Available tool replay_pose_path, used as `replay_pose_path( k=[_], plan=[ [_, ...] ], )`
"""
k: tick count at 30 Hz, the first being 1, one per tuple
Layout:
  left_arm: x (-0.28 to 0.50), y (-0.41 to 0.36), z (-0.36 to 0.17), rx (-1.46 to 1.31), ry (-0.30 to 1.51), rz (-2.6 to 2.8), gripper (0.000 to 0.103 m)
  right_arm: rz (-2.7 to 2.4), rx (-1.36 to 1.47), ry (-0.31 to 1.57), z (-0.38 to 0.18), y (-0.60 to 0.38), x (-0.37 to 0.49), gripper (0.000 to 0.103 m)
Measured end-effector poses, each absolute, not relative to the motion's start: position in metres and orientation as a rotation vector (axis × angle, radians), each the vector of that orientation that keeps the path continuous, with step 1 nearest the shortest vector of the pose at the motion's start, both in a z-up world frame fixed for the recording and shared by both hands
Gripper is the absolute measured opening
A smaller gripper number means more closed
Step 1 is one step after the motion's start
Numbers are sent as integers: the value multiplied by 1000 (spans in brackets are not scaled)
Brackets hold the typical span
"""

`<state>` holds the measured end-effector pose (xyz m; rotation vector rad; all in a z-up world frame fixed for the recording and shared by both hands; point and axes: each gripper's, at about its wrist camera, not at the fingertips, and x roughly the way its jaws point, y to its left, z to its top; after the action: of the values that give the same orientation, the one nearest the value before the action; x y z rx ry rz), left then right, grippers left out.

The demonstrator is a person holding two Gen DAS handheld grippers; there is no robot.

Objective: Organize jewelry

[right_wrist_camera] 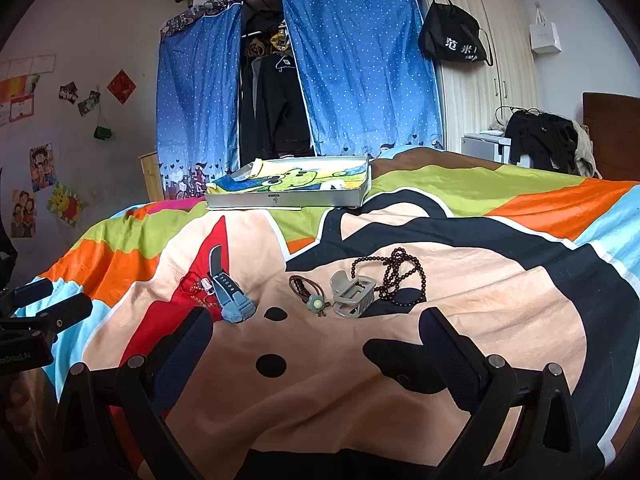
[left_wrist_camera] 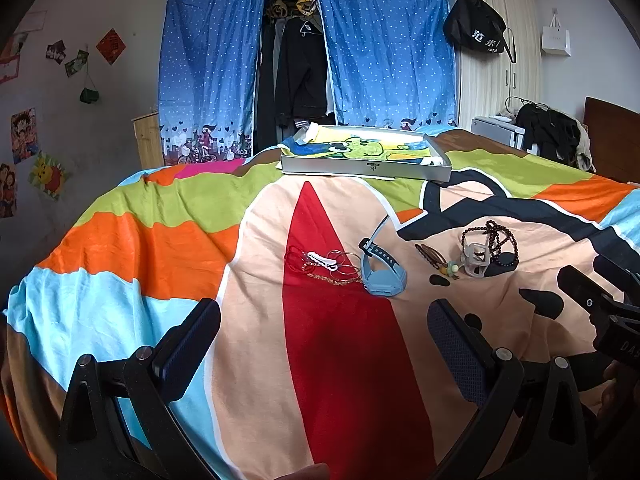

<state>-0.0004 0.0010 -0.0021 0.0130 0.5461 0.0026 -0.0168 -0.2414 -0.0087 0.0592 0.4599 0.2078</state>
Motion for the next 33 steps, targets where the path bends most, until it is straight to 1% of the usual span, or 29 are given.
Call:
replay_pose_path(
  k=[33],
  plan=[
    [0,-2,-1,11,551,2,102,208,64,465,-9,-242,-16,103]
  ],
)
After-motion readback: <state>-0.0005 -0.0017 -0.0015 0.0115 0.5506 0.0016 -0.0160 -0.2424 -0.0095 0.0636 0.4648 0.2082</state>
